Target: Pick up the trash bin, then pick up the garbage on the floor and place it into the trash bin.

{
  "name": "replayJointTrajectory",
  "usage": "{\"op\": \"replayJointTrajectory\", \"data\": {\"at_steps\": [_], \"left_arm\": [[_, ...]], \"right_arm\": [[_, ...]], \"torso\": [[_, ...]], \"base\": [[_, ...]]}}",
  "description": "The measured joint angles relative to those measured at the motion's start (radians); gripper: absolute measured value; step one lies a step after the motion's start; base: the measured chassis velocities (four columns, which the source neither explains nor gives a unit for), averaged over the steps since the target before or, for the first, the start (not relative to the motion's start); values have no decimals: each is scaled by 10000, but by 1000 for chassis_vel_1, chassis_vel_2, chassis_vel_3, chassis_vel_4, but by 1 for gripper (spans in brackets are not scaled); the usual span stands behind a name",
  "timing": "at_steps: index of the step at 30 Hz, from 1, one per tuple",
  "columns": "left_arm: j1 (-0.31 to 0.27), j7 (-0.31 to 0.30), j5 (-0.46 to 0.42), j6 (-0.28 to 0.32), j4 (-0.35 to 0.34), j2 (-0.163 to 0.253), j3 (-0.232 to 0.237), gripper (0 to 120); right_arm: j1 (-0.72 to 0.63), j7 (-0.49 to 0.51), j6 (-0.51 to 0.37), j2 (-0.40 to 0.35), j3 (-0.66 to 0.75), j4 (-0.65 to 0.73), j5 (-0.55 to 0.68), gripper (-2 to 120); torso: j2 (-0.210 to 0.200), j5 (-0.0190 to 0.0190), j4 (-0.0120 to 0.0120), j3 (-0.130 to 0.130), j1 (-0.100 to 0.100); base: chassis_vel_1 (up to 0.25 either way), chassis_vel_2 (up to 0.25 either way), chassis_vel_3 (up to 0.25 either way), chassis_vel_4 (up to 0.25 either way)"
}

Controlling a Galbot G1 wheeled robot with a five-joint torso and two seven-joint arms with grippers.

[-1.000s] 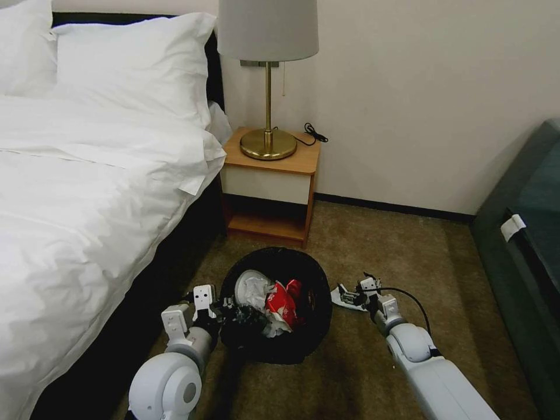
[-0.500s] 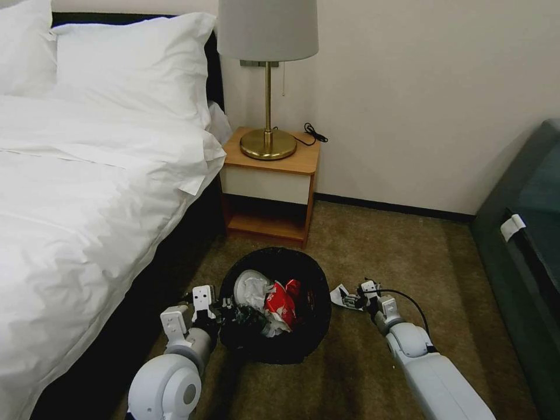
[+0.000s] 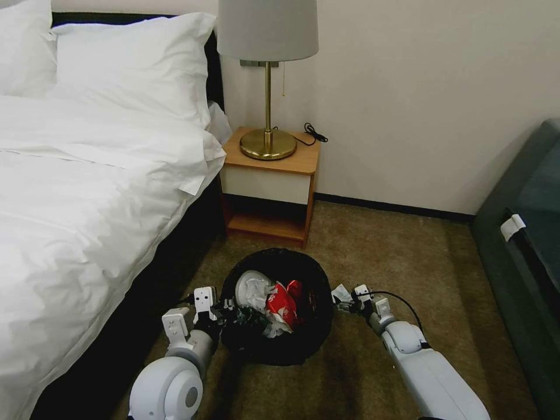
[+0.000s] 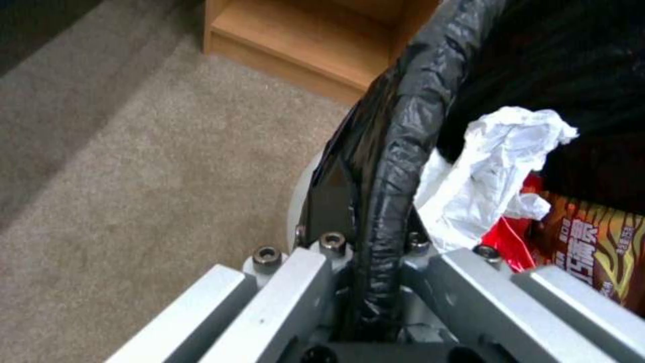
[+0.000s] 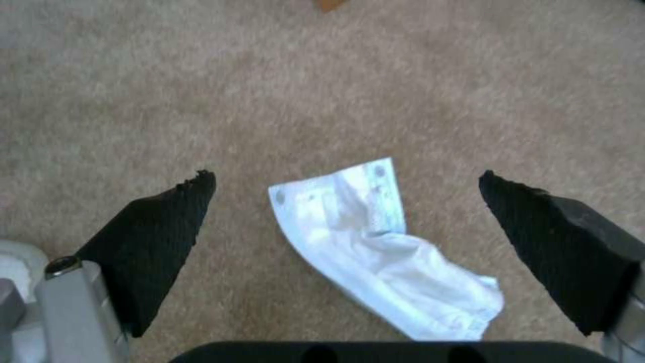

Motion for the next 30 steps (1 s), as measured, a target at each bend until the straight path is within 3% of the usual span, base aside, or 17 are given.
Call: {"op": "replayJointTrajectory", "data": {"at_steps": [18, 30], "left_arm": [[204, 28, 110, -31, -143, -107, -38, 0], [276, 49, 308, -31, -253, -171, -97, 0]], "right_arm": [[1734, -485, 694, 590, 59, -2498, -756, 100], [2020, -552, 896, 830, 485, -3456, -1220, 100]], "torso": [[0, 0, 0, 0, 0], [1, 0, -1, 0, 0]], "base": [[0, 0, 0, 0], [0, 0, 0, 0]]}}
